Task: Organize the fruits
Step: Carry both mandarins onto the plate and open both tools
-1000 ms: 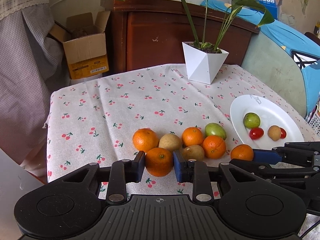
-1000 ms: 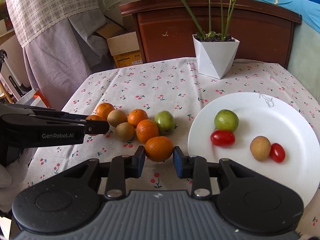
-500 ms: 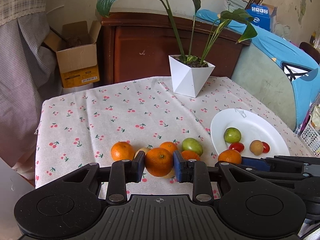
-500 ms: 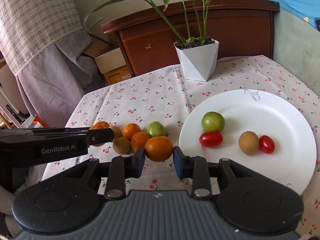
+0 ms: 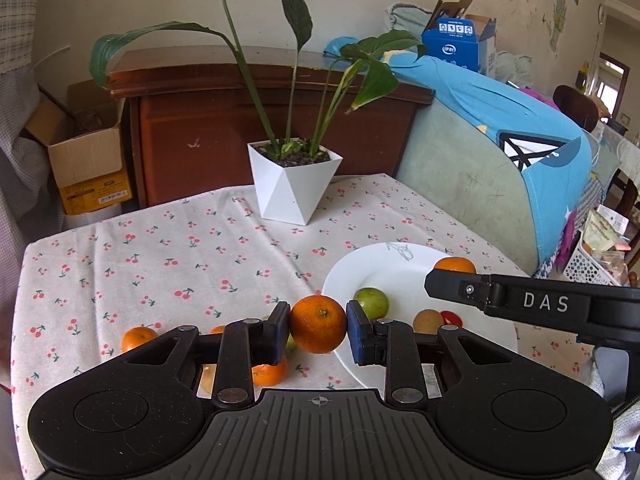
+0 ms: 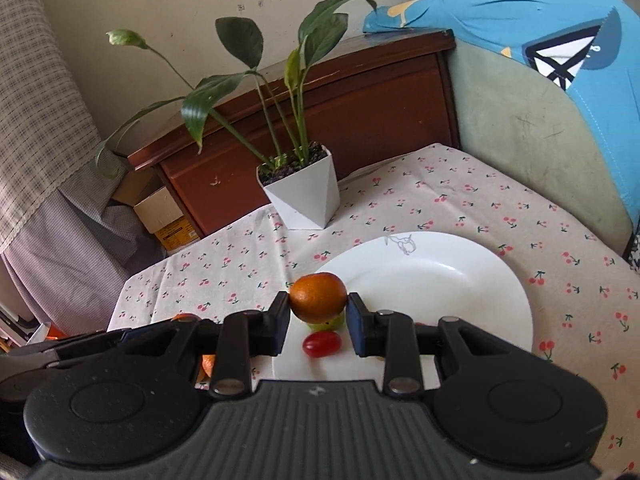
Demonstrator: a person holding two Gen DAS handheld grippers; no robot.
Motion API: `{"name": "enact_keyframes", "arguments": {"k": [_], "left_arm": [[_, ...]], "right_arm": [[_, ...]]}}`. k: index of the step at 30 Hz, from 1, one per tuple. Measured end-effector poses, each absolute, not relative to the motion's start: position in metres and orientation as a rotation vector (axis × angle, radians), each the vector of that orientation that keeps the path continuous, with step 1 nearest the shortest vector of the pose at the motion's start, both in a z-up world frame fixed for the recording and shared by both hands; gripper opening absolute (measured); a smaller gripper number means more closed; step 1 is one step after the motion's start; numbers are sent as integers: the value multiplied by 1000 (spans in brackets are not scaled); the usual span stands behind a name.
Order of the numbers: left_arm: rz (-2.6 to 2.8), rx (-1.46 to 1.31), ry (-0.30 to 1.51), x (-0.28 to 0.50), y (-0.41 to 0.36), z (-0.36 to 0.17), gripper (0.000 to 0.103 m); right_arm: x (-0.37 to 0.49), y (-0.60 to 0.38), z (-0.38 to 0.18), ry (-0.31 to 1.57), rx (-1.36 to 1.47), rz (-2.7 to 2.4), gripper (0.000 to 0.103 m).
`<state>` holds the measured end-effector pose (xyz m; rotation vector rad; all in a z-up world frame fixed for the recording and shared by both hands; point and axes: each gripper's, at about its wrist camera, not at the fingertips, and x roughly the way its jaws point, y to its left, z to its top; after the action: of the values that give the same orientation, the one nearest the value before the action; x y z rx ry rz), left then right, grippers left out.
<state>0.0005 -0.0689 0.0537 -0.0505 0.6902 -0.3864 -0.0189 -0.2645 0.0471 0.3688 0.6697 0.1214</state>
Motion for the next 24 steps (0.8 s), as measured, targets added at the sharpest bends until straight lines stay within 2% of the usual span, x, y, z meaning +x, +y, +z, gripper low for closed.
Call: {"name": "enact_keyframes", "arguments": {"k": [10,24], "left_arm": [[-501,-15,732,-1,-110,36,28],[-537,-34,787,3,-130,22,30]], "right_arm": [[-24,-301,34,712,477,-33,31],[-23,-314,22,756,553,-96,33]]}}
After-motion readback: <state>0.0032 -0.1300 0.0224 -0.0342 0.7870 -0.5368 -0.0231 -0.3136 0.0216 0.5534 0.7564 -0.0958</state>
